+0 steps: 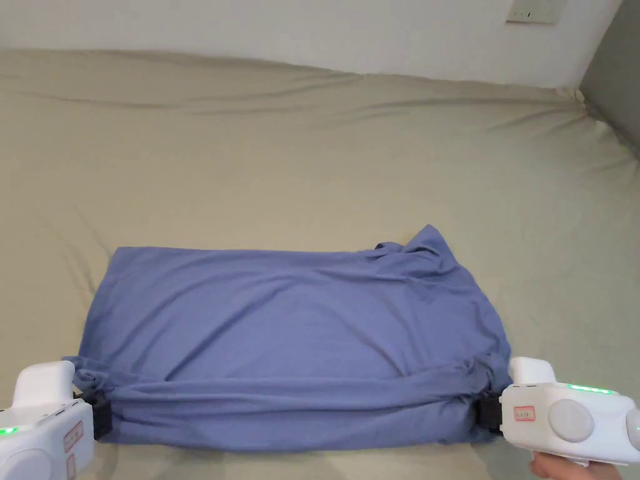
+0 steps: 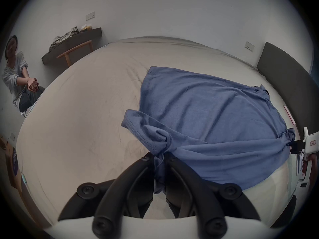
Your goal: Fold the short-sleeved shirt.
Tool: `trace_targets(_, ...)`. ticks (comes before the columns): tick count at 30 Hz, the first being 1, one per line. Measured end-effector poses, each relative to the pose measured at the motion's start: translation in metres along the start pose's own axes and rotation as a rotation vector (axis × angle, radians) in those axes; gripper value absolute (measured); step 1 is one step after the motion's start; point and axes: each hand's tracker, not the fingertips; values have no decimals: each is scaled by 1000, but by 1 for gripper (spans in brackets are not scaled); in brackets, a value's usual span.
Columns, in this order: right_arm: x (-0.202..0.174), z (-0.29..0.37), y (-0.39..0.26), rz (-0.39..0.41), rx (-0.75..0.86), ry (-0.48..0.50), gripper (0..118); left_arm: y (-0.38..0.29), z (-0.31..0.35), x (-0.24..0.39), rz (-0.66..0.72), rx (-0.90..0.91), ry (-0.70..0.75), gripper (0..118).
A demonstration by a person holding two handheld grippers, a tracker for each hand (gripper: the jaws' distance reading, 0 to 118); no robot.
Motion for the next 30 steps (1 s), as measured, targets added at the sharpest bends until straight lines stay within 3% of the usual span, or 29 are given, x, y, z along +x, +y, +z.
trace_targets(1, -8, 0, 2, 4, -2, -63, 13, 1, 1, 0, 3, 1, 1, 10)
trace_targets(2, -13, 1, 4, 46, -20, -102, 13, 3, 4, 0, 11, 7, -4, 10)
trace_targets(4, -17, 10, 6, 52, -17, -122, 13, 7, 10, -1, 17, 16, -10, 10)
trace_targets(9, -11, 64, 0, 8, 25, -105, 13, 19, 36, -6, -36, 54, -6, 10)
trace_targets(13, -5, 114, -11, -56, 50, -33, 13, 24, 65, -14, -39, 83, -21, 10)
trace_targets(19, -21, 167, -55, -37, -2, -47, 13, 7, 105, -29, -118, 76, -21, 10)
trace_targets(30, -8, 110, -121, -39, -197, -66, 13, -83, 65, -39, -178, -165, 17, 10)
